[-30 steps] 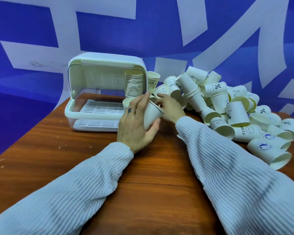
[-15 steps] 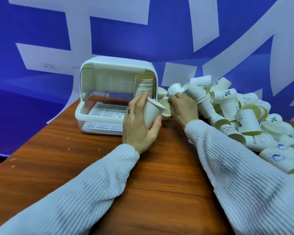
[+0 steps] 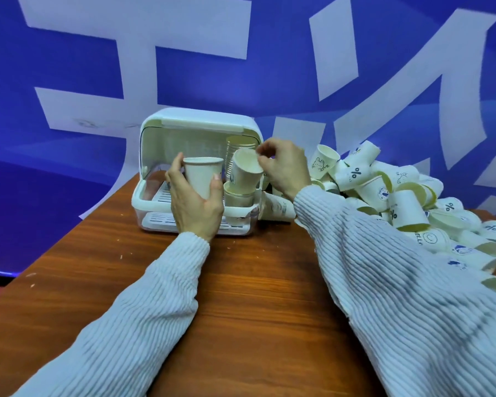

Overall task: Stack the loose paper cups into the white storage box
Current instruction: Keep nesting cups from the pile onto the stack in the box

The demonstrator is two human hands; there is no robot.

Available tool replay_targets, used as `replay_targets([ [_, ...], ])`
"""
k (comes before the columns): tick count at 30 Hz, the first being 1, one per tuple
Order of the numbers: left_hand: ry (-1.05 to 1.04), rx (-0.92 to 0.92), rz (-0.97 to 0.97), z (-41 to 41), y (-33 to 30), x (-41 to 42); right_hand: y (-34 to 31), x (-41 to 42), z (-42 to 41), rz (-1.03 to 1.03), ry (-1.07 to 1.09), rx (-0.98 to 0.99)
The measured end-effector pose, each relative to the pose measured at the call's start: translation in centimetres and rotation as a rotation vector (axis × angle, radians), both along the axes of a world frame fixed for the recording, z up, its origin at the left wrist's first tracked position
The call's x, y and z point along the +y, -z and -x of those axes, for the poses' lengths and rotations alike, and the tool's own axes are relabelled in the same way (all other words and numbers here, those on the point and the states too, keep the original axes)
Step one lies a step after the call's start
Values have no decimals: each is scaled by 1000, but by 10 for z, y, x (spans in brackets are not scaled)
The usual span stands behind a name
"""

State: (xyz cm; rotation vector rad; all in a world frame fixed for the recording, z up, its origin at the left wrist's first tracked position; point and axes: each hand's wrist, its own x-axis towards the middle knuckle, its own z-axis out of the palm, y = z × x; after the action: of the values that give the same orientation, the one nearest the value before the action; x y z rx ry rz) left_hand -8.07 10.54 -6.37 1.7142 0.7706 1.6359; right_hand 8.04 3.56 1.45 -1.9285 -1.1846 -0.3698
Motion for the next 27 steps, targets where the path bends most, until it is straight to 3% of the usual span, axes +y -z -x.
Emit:
replay_targets([
  [8,58,21,31,-1,3,-1,30,17,10,313,90,-94],
  [19,163,31,-93,-13,-33,-7,27,-19,-5,247,32,45],
  [23,180,197,-200,-28,-45,-6,23,-44,-15,365,-10,15],
  [27,161,456,-130,-38,-40,2,24,-71,-19,444,-67,-43],
])
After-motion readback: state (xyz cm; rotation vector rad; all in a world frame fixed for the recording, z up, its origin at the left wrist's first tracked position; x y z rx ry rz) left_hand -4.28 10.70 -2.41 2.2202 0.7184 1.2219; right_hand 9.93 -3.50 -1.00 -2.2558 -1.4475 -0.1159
